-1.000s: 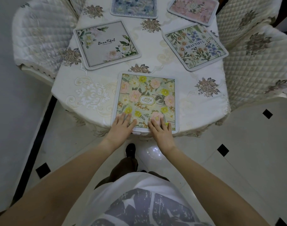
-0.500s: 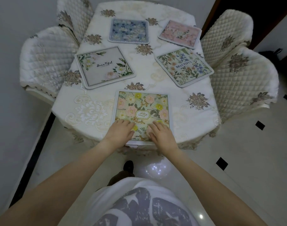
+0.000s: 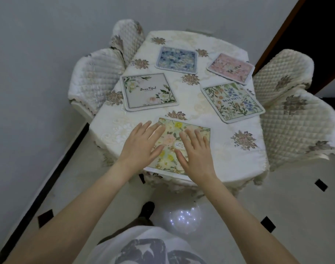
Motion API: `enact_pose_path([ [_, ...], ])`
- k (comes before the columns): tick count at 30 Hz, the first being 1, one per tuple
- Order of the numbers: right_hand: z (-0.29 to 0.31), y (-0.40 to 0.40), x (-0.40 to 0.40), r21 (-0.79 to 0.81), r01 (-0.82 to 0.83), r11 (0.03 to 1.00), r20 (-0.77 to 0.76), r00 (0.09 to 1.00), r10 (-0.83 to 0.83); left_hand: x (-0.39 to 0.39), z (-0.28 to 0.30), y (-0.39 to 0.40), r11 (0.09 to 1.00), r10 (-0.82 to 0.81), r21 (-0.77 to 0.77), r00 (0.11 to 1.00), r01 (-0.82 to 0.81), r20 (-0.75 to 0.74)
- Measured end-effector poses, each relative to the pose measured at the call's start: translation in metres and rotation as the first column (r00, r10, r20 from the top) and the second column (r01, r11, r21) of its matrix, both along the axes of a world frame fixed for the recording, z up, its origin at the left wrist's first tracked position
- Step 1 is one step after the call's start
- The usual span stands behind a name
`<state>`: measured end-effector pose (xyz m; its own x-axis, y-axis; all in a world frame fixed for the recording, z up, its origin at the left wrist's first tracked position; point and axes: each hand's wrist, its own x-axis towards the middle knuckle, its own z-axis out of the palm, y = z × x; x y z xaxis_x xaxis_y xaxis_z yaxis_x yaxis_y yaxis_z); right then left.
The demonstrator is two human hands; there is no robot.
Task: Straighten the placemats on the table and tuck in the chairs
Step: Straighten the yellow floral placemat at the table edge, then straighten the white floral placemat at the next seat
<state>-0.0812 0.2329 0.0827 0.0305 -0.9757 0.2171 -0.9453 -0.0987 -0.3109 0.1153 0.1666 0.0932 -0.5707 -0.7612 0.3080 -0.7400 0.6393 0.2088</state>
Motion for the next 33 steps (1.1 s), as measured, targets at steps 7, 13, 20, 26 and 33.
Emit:
enact_pose_path([
  [7, -0.031, 0.015, 0.064, 0.103, -0.016, 0.995, 0.035, 0.999, 0.013, 0.055, -0.03, 0.03, 0.987, 0.056, 0.147, 0.997, -0.064, 0.056],
  [13, -0.056, -0.01, 0.122, 0.193, 0.017, 0.981, 0.069, 0.997, -0.031, 0.119, -0.049, 0.005, 0.974, 0.036, 0.217, 0.994, -0.057, 0.1],
  [20, -0.052, -0.082, 0.21, 0.135, 0.111, 0.985, 0.119, 0.985, -0.127, 0.208, -0.037, -0.073, 0.976, 0.033, 0.213, 0.996, -0.05, 0.083],
  [26, -0.053, -0.106, 0.263, 0.145, 0.192, 0.971, 0.204, 0.954, -0.219, 0.235, -0.048, -0.112, 0.977, 0.002, 0.215, 1.0, -0.005, 0.013],
  [33, -0.059, -0.149, 0.243, 0.176, 0.258, 0.95, 0.16, 0.944, -0.287, 0.214, -0.077, -0.168, 0.975, -0.06, 0.21, 0.994, 0.079, -0.092],
])
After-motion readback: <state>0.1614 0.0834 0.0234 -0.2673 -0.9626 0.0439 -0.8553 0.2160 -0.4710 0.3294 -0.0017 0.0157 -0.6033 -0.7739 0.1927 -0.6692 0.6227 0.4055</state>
